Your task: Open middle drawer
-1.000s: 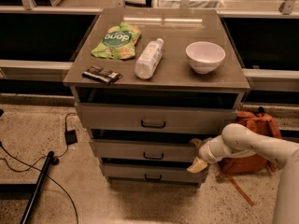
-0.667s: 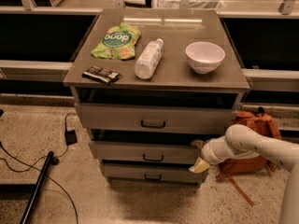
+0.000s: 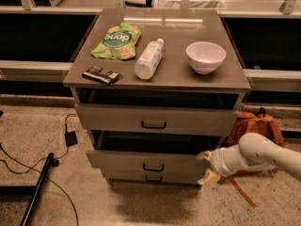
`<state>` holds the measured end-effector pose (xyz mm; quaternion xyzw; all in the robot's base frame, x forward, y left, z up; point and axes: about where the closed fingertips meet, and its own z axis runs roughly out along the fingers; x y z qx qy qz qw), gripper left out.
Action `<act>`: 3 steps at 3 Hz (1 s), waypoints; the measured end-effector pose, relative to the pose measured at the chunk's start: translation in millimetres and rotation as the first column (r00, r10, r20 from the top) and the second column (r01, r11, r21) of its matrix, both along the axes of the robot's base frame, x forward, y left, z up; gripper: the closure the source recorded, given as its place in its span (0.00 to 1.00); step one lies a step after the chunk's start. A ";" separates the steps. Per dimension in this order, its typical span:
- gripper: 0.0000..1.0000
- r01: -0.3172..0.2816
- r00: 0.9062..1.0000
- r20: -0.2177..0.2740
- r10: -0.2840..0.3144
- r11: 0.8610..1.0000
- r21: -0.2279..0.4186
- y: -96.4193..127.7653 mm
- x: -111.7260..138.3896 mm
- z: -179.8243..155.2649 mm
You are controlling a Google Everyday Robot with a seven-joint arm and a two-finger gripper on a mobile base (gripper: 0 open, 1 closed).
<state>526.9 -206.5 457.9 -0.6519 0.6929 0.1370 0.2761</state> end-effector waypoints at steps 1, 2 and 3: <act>0.34 -0.112 0.994 0.013 0.112 0.994 0.004 -2.0 -65.4 22.2; 0.29 -0.149 0.989 0.022 0.149 0.989 0.019 -2.4 -99.8 36.8; 0.11 -0.172 0.984 0.047 0.170 0.984 0.050 8.6 -101.7 53.1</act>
Offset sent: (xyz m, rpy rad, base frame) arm -0.1402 -0.0064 0.0567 0.0365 -0.0335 0.1905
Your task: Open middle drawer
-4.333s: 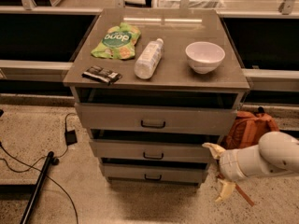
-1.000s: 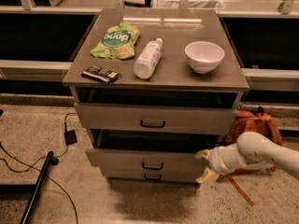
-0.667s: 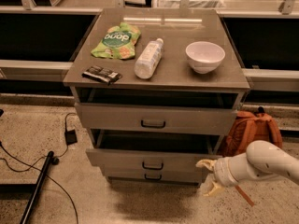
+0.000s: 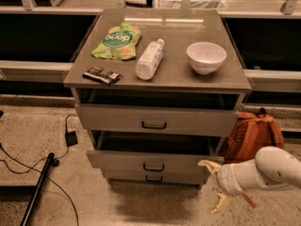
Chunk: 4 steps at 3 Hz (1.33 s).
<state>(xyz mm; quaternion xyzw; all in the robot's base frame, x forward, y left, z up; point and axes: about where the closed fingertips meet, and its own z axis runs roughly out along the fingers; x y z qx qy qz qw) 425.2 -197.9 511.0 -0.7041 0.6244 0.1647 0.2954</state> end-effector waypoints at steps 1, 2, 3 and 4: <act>0.00 -0.005 1.000 0.015 0.005 1.000 0.019 15.6 16.6 7.8; 0.00 0.007 1.000 0.008 -0.007 0.999 0.032 29.7 39.1 1.6; 0.00 0.027 0.999 -0.020 -0.026 0.998 0.056 36.9 58.0 -16.7; 0.00 0.033 0.999 -0.035 -0.031 0.998 0.059 39.2 74.1 -31.8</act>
Offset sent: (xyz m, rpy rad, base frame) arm 0.0687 0.0449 -0.0054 0.0462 -0.0001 -0.0273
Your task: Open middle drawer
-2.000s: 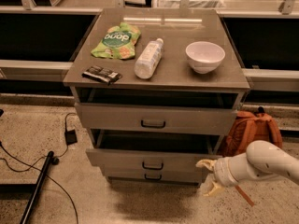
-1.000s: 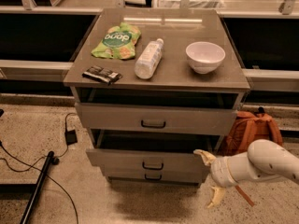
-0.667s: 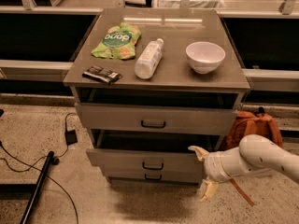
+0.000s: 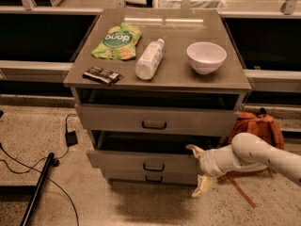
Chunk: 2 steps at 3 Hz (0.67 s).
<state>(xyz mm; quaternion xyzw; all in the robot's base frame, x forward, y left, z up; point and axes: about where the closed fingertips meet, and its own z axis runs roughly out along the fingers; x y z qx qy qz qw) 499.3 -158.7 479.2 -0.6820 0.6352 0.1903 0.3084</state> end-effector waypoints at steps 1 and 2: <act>0.00 0.037 0.999 -0.027 -0.037 0.999 -0.031 -9.4 13.4 -19.3; 0.01 0.064 0.996 -0.052 -0.068 0.995 -0.072 -19.5 22.6 -33.1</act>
Offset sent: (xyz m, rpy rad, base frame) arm 0.0351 -0.0359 -0.0467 -0.1223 0.0812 -0.1070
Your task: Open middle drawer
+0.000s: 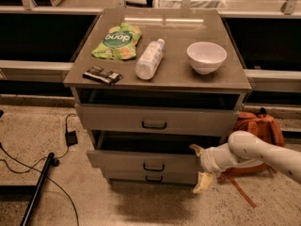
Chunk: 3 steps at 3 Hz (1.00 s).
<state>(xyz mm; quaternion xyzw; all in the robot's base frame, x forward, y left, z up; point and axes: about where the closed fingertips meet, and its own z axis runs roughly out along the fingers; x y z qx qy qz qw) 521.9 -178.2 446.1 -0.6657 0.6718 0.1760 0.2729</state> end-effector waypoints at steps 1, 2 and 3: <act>0.06 0.005 1.000 -0.029 -0.006 0.999 -0.049 -8.0 5.5 -13.5; 0.29 -0.018 0.999 -0.042 0.014 0.996 -0.082 -10.7 1.4 -18.6; 0.48 -0.048 0.998 -0.047 0.043 0.994 -0.097 -11.3 -7.2 -15.9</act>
Offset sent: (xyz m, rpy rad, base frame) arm -0.0015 -0.0178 -0.0214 -0.1262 0.0507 0.0369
